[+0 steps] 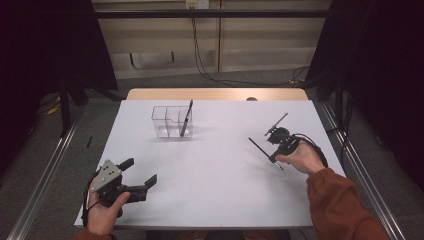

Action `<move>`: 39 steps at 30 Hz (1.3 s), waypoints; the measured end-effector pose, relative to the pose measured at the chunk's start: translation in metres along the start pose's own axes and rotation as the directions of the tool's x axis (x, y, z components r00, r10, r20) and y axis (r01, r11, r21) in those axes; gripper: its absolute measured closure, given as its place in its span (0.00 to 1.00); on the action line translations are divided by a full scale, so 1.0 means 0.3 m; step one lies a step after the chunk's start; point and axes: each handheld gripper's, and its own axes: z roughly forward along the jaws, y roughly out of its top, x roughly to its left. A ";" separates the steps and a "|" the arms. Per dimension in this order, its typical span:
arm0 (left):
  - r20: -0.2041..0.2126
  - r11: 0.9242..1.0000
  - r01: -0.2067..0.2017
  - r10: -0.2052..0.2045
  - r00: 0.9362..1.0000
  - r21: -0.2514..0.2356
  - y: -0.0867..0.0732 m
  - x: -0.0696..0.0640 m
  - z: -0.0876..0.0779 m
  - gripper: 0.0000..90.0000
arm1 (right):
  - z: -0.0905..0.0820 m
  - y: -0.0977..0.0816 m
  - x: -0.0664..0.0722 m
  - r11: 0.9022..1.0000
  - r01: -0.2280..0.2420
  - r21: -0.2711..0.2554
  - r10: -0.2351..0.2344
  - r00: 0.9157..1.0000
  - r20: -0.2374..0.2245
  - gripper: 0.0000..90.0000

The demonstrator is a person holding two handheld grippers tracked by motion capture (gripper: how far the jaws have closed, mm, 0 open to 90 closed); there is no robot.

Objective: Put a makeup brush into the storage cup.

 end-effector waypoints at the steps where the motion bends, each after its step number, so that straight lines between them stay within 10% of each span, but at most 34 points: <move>1: -0.002 1.000 0.001 -0.001 1.000 -0.001 0.000 0.001 -0.001 0.03 | -0.001 -0.003 0.000 1.000 0.001 -0.009 -0.001 1.000 0.001 0.97; 8: -0.004 1.000 0.015 -0.015 1.000 -0.010 0.000 -0.002 -0.001 0.03 | -0.024 -0.030 0.004 0.991 -0.018 -0.136 0.018 1.000 -0.007 0.97; 19: -0.004 1.000 0.009 -0.009 1.000 -0.011 0.001 0.000 -0.002 0.03 | -0.025 -0.076 0.018 0.947 -0.026 -0.320 0.013 0.999 -0.042 0.97; 31: -0.008 1.000 0.009 -0.009 1.000 -0.012 0.002 0.002 -0.006 0.03 | -0.034 -0.117 0.020 0.866 -0.022 -0.499 0.011 1.000 -0.024 0.97; 39: -0.012 1.000 0.013 -0.013 1.000 -0.018 0.002 0.003 -0.010 0.03 | -0.038 -0.142 0.016 0.784 -0.035 -0.620 0.016 0.999 -0.035 0.97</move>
